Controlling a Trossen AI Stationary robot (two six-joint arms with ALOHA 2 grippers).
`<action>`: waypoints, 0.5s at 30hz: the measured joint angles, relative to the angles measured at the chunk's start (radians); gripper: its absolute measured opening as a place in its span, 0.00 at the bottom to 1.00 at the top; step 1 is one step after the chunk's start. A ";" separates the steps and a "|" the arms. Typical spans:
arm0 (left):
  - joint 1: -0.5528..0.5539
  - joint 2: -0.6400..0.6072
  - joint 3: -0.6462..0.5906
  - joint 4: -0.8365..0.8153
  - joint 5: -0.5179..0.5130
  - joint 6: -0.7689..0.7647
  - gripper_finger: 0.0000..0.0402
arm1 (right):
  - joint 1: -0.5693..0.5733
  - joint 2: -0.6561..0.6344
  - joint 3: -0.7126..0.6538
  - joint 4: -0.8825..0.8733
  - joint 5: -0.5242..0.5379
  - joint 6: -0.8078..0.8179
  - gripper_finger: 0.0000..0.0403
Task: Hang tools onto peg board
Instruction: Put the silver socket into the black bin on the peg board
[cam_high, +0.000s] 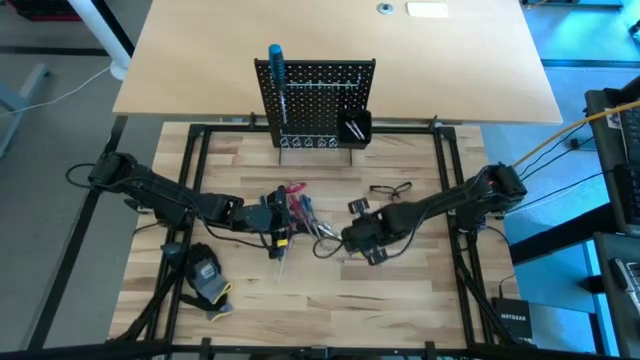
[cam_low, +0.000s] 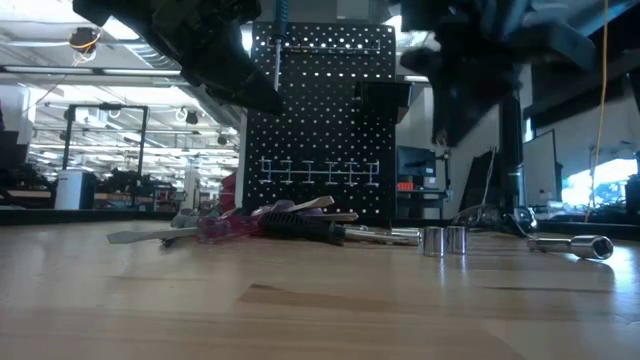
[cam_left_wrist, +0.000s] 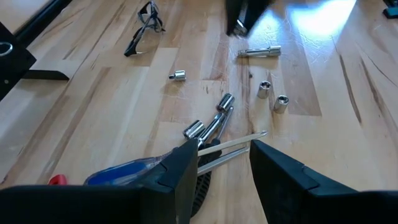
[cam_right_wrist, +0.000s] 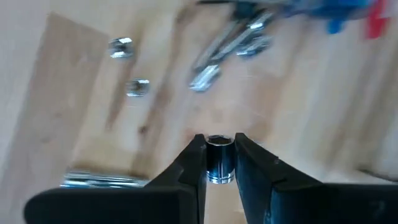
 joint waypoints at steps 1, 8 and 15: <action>0.000 0.000 0.000 -0.001 0.000 0.000 0.34 | -0.015 -0.011 0.014 -0.012 0.001 -0.017 0.17; 0.000 0.000 0.000 -0.006 0.000 0.003 0.34 | -0.148 -0.142 0.049 -0.017 0.005 -0.089 0.17; 0.000 0.000 0.000 -0.006 0.000 0.003 0.34 | -0.328 -0.279 0.050 0.163 0.033 -0.185 0.17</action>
